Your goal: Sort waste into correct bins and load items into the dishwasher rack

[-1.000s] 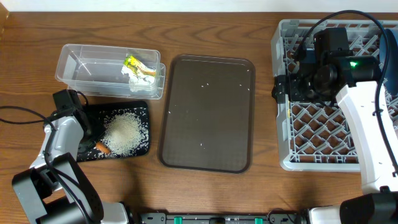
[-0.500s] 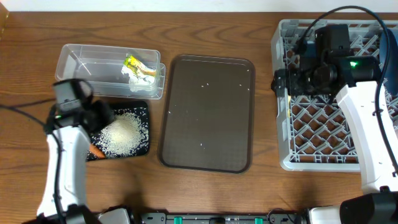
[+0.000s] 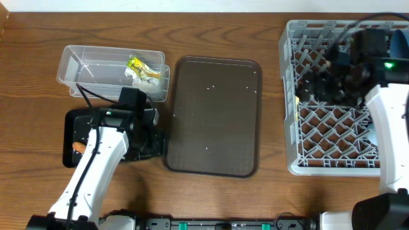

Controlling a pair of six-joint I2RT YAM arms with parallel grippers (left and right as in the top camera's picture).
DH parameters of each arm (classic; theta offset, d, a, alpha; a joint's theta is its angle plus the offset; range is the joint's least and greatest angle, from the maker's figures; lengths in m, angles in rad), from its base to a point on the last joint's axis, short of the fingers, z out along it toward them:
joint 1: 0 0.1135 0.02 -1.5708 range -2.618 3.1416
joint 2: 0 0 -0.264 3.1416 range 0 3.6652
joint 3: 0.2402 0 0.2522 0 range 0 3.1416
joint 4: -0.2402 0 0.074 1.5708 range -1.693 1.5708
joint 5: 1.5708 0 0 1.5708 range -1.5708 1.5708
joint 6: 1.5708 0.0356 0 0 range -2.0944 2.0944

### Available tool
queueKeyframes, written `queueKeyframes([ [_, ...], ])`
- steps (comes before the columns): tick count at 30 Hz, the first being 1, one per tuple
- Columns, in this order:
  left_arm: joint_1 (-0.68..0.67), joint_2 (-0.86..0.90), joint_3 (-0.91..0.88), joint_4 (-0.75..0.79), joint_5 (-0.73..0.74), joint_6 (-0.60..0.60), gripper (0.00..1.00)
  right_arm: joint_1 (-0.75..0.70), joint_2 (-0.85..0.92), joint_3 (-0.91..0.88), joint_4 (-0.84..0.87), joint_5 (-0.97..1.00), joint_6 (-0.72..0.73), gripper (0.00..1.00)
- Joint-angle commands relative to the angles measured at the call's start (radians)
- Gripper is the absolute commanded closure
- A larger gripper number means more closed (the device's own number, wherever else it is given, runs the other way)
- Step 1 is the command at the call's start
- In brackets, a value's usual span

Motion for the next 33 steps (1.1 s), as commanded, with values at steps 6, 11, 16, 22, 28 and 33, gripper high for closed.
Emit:
queueKeyframes([
  [6, 0.006, -0.284, 0.026, -0.034, -0.037, 0.035, 0.3, -0.029, -0.072, -0.053, -0.062, 0.055, -0.026, 0.01],
  [11, 0.006, -0.535, 0.001, -0.018, -0.121, 0.035, 0.17, -0.029, -0.279, -0.259, 0.101, 0.055, -0.026, 0.01],
  [16, 0.006, -0.797, -0.036, 0.004, -0.144, 0.026, 0.14, -0.029, -0.595, -0.524, 0.342, 0.059, -0.023, 0.01],
  [22, 0.006, -0.943, -0.038, 0.08, -0.137, 0.026, 0.09, -0.029, -0.868, -0.692, 0.447, 0.058, -0.023, 0.01],
  [28, 0.006, -0.952, -0.038, 0.074, -0.137, 0.027, 0.09, -0.029, -0.97, -0.712, 0.326, 0.058, -0.023, 0.01],
  [33, 0.006, -0.952, -0.038, 0.06, -0.137, 0.027, 0.09, -0.029, -0.972, -0.712, 0.244, 0.058, -0.023, 0.01],
])
